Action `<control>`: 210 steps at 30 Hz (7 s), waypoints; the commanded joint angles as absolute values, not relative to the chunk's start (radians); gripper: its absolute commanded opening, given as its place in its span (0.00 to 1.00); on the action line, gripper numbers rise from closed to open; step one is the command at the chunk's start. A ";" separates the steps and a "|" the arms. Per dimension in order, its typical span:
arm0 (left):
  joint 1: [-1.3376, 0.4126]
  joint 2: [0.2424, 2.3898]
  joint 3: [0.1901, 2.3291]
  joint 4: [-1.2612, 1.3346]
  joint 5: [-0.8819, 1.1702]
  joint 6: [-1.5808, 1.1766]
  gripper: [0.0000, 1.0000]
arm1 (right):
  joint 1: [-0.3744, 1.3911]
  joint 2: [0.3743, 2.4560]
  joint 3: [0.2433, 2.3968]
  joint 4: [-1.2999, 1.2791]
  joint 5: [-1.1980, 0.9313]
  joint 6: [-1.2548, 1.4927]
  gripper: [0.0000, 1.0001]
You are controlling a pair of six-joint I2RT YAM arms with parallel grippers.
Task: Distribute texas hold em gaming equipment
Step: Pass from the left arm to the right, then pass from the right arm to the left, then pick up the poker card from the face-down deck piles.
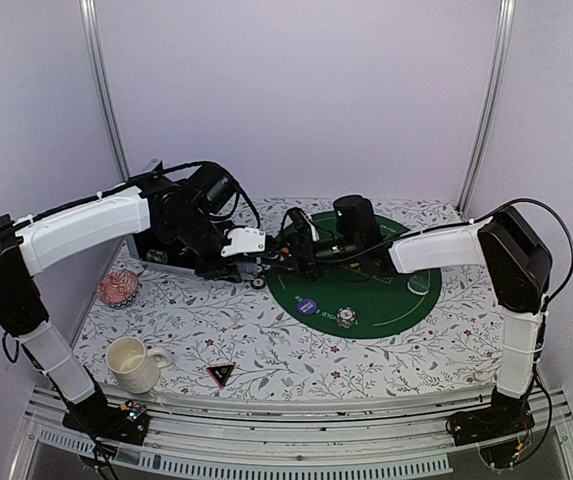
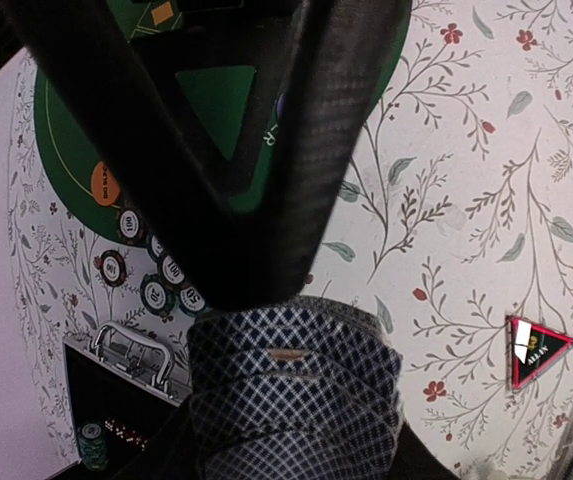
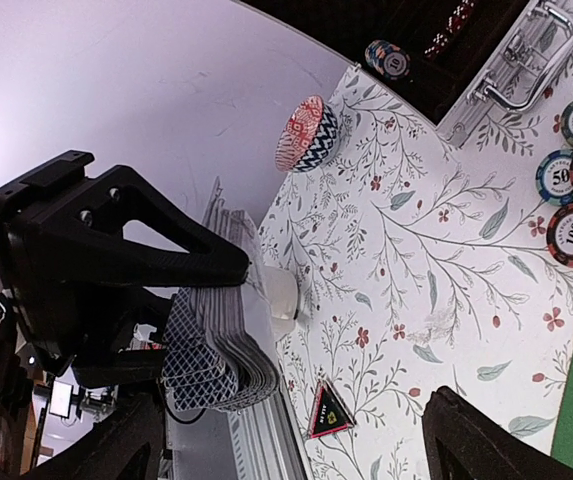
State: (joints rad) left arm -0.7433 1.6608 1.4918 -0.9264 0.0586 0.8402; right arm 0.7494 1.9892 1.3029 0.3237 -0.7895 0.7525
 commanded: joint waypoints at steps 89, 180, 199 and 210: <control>-0.764 1.455 1.191 -0.416 0.399 0.736 0.98 | 0.723 1.815 1.145 0.488 -1.065 0.924 0.02; -0.785 1.505 1.209 -0.417 0.341 0.727 0.44 | 0.740 1.745 1.307 -0.101 -0.650 0.546 0.47; -0.784 1.485 1.170 -0.361 0.331 0.703 0.44 | 0.731 1.710 1.340 -0.141 -0.644 0.527 0.49; -0.782 1.486 1.153 -0.331 0.308 0.667 0.45 | 0.721 1.695 1.327 -0.144 -0.658 0.560 0.15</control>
State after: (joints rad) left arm -0.7734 1.5116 1.1698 -0.3798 0.3187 0.6868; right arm 0.7345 1.7401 1.3170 -0.1349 -0.6670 0.5461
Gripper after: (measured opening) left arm 0.451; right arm 0.209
